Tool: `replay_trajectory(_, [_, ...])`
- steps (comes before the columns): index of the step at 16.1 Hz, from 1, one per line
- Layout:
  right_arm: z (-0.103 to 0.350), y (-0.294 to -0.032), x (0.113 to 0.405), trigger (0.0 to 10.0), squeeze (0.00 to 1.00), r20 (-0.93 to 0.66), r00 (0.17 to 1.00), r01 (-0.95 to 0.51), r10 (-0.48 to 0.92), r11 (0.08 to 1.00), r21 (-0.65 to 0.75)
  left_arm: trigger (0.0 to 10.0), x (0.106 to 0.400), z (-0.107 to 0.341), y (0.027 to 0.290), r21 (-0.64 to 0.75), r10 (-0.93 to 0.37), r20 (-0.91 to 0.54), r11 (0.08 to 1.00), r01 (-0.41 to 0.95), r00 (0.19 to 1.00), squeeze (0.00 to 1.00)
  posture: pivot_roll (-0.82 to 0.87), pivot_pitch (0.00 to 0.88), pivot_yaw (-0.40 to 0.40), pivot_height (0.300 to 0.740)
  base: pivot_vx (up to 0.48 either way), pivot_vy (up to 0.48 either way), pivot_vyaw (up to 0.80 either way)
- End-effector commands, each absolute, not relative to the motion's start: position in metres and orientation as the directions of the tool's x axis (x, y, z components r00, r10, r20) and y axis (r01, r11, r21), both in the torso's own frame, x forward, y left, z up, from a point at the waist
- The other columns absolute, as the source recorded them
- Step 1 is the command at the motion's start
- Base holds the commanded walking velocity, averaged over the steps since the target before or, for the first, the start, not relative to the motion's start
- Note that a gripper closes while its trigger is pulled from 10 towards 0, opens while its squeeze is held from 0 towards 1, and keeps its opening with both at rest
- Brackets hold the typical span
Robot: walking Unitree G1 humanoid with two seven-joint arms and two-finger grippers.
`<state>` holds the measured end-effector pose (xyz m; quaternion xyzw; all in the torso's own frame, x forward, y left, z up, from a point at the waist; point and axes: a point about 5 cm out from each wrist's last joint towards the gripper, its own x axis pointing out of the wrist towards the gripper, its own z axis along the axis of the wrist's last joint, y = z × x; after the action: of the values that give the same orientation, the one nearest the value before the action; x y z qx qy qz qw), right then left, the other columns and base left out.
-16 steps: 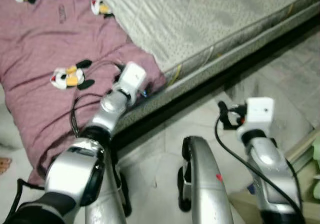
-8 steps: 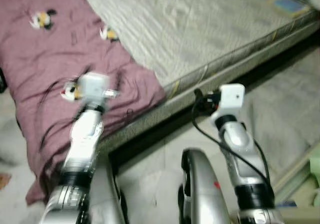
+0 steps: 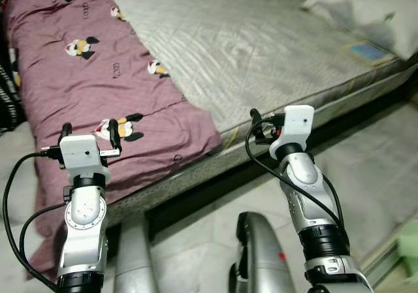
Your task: Clean up the room
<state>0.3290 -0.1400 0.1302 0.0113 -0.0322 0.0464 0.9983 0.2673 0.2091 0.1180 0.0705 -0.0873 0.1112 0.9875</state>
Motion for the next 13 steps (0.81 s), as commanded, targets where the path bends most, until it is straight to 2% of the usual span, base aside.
replay_trajectory(1, [0.131,-0.144,0.331,10.0,0.00,0.075,0.993,-0.093,0.090,0.995,0.032,10.0,0.264,0.120,0.210,0.130,0.169,0.179,0.972,-0.194,0.969,0.00,0.06,0.000,-0.076,0.546,0.000,0.000,0.00])
replay_trajectory(4, [0.129,-0.142,0.332,10.0,0.00,0.086,0.992,-0.099,0.096,0.994,0.034,10.0,0.258,0.118,0.205,0.137,0.118,0.157,0.981,-0.140,0.981,0.00,0.05,0.000,-0.070,0.580,0.000,0.000,0.00])
replay_trajectory(6, [0.135,-0.138,0.335,10.0,0.00,0.116,0.987,-0.118,0.115,0.993,0.021,10.0,0.263,0.114,0.198,0.076,0.156,0.124,0.983,-0.166,0.980,0.00,0.03,0.000,-0.051,0.614,0.000,0.000,0.00])
replay_trajectory(10, [0.146,-0.140,0.345,10.0,0.00,0.152,0.983,-0.110,0.105,0.994,0.024,10.0,0.267,0.116,0.187,-0.004,0.096,0.130,0.995,-0.096,0.987,0.00,0.02,0.000,-0.048,0.662,0.000,0.000,0.00])
replay_trajectory(13, [0.147,-0.140,0.348,10.0,0.00,0.156,0.982,-0.114,0.110,0.993,0.016,10.0,0.273,0.120,0.184,0.006,0.096,0.135,0.995,-0.097,0.986,0.00,0.03,0.000,-0.053,0.691,0.000,0.000,0.00])
